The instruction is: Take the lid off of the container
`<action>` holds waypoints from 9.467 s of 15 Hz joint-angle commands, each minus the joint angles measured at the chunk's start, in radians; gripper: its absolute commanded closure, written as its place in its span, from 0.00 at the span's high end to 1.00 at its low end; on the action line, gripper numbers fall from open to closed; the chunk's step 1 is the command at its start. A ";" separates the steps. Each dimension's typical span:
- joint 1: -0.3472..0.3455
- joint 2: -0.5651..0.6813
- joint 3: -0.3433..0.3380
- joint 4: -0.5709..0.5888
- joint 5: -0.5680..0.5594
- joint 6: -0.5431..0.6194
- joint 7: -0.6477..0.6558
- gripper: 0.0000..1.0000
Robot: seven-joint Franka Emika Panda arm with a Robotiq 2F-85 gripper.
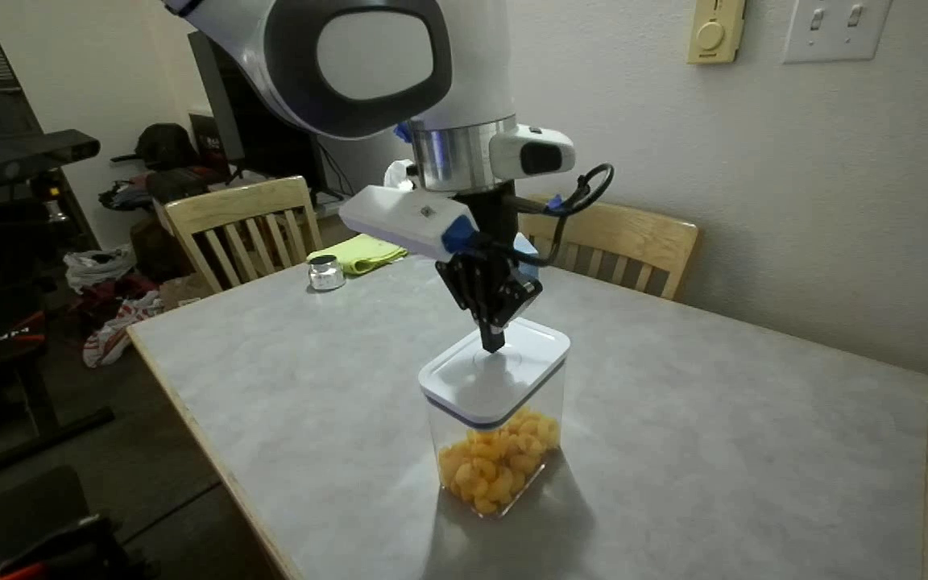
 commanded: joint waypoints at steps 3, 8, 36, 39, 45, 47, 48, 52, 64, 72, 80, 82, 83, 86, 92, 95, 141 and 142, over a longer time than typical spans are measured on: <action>-0.034 -0.005 0.018 -0.041 0.008 0.029 -0.052 0.00; -0.050 0.013 0.027 -0.034 0.047 0.022 -0.110 0.00; -0.067 -0.044 0.030 0.041 0.004 -0.087 -0.218 0.33; -0.072 -0.023 0.033 0.047 0.010 -0.088 -0.226 0.55; -0.081 0.012 0.038 0.056 0.018 -0.083 -0.235 0.97; -0.084 0.020 0.040 0.059 0.027 -0.079 -0.241 1.00; -0.085 0.026 0.041 0.062 0.031 -0.078 -0.242 1.00; -0.094 0.049 0.045 0.071 0.057 -0.069 -0.252 1.00; -0.106 0.118 0.067 0.135 0.088 -0.059 -0.272 0.89; -0.109 0.124 0.066 0.155 0.079 -0.059 -0.256 0.25; -0.094 0.096 0.056 0.157 0.049 -0.065 -0.213 0.24; -0.086 0.078 0.055 0.163 0.030 -0.077 -0.196 0.24; -0.081 0.073 0.052 0.168 0.016 -0.080 -0.186 0.24; -0.071 0.055 0.051 0.185 -0.018 -0.092 -0.165 0.24; -0.052 0.036 0.063 0.188 -0.017 -0.078 -0.143 0.24; -0.026 0.047 0.081 0.183 -0.018 -0.061 -0.111 0.24; 0.056 0.133 0.173 0.121 -0.034 0.140 -0.042 1.00; 0.053 0.110 0.172 0.122 -0.030 0.128 -0.045 1.00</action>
